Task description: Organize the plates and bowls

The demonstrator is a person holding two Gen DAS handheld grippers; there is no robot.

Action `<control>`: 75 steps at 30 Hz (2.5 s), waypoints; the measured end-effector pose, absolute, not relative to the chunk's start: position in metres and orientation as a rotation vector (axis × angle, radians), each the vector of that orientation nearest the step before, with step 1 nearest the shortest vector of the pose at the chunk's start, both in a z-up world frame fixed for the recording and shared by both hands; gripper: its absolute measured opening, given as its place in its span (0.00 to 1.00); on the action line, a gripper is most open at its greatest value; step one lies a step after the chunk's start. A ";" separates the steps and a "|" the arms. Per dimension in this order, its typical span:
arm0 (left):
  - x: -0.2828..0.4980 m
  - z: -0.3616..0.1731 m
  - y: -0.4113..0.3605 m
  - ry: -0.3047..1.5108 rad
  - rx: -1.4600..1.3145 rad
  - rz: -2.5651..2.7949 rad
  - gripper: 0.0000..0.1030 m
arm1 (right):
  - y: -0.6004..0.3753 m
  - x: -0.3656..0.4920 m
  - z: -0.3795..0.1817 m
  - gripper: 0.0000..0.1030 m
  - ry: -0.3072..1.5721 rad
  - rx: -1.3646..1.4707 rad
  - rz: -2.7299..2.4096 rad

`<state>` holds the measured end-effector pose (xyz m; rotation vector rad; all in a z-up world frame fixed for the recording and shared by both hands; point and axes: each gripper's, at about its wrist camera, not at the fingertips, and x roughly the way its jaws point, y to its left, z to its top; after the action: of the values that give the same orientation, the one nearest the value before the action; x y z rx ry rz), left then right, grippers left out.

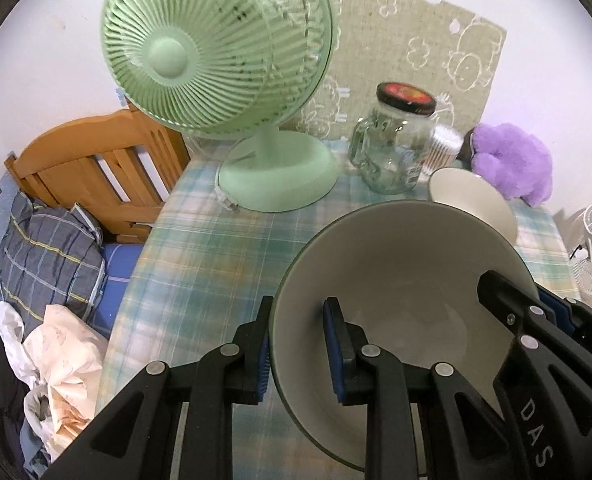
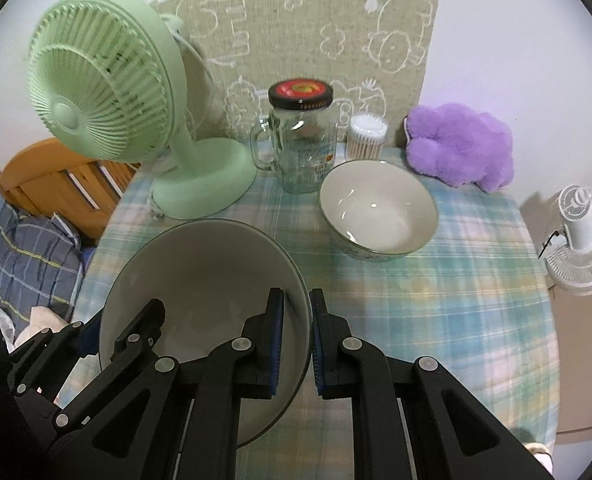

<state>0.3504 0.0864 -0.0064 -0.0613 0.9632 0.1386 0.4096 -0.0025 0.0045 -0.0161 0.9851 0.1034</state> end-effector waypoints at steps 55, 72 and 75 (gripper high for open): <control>0.130 -0.022 -0.012 1.070 -0.057 0.163 0.21 | -0.103 0.179 0.000 0.15 1.084 -0.032 0.206; 0.131 -0.055 -0.003 1.154 -0.027 0.162 0.22 | -0.093 0.179 -0.035 0.15 1.177 -0.038 0.204; 0.133 -0.059 -0.002 1.160 -0.022 0.139 0.22 | -0.090 0.179 -0.037 0.15 1.172 -0.047 0.179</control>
<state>0.1328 -0.0022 -0.0593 -0.0220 1.1599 0.1393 0.1792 -0.0898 -0.0366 -0.0466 1.1717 0.1793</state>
